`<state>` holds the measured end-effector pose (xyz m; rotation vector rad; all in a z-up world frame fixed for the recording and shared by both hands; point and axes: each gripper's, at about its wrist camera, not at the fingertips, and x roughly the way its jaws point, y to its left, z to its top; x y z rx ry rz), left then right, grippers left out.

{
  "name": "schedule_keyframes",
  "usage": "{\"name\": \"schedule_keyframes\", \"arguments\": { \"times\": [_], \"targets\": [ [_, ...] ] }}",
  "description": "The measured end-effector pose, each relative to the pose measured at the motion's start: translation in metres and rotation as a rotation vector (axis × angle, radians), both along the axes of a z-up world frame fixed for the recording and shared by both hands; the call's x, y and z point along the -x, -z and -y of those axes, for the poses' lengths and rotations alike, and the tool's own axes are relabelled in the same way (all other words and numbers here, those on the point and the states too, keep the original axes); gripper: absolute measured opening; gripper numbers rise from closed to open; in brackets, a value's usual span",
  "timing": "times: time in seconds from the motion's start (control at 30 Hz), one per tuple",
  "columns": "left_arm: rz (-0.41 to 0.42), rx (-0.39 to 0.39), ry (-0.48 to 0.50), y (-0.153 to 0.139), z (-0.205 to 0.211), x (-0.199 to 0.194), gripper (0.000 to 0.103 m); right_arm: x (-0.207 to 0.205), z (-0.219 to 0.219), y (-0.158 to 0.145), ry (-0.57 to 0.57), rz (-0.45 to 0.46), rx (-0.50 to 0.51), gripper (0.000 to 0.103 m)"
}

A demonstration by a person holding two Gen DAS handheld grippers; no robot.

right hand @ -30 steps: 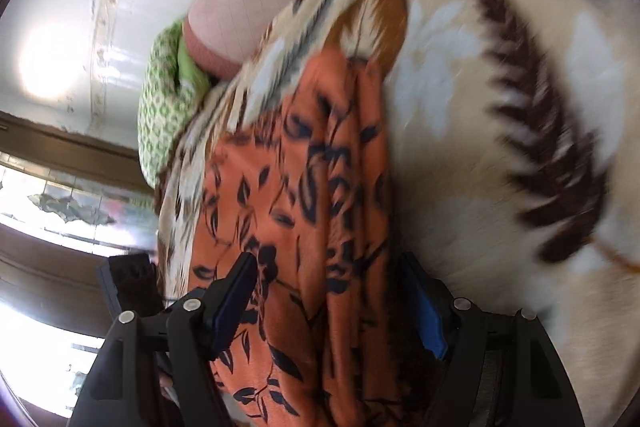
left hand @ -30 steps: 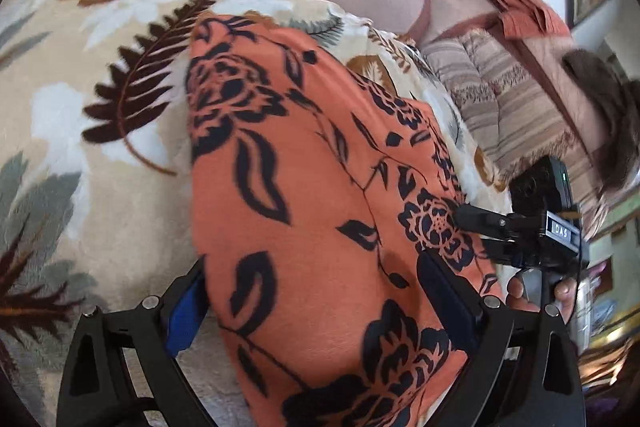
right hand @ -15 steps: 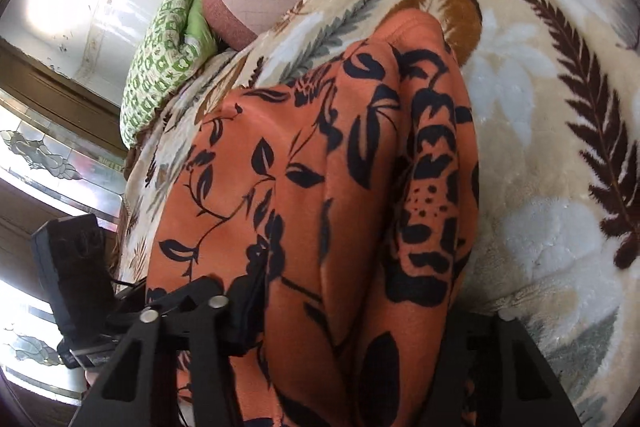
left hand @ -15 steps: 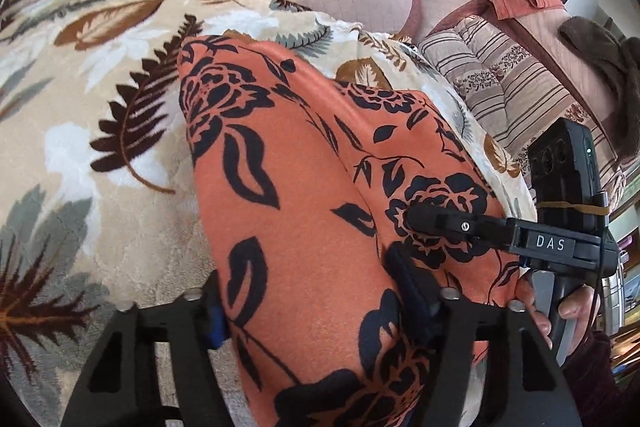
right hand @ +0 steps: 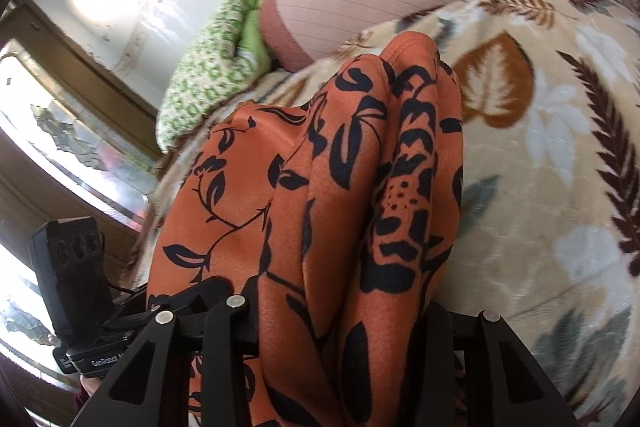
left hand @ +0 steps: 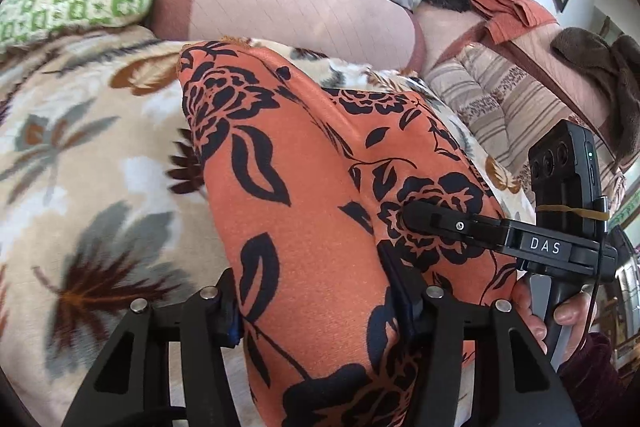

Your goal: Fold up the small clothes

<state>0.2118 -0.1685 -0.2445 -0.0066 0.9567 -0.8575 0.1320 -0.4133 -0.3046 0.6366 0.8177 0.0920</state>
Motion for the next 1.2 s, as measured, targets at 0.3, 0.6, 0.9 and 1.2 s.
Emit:
{"name": "schedule_keyframes", "arguments": {
  "times": [0.3, 0.6, 0.9, 1.2],
  "targets": [
    [0.038, -0.043, -0.104, -0.005, -0.051, -0.006, 0.057, -0.026, -0.048, 0.006, -0.051, 0.014, -0.071, 0.043],
    [0.022, -0.082, -0.149, 0.003, -0.073, -0.018, 0.057, -0.048, -0.081, 0.021, -0.073, -0.017, -0.098, 0.043],
    [-0.037, -0.122, -0.166, 0.024, -0.085, -0.023, 0.058, -0.059, -0.090, 0.037, -0.095, -0.088, -0.103, 0.043],
    [-0.058, -0.167, -0.190, 0.034, -0.084, -0.026, 0.069, -0.059, -0.088, 0.045, -0.075, -0.159, -0.128, 0.057]
  ]
}}
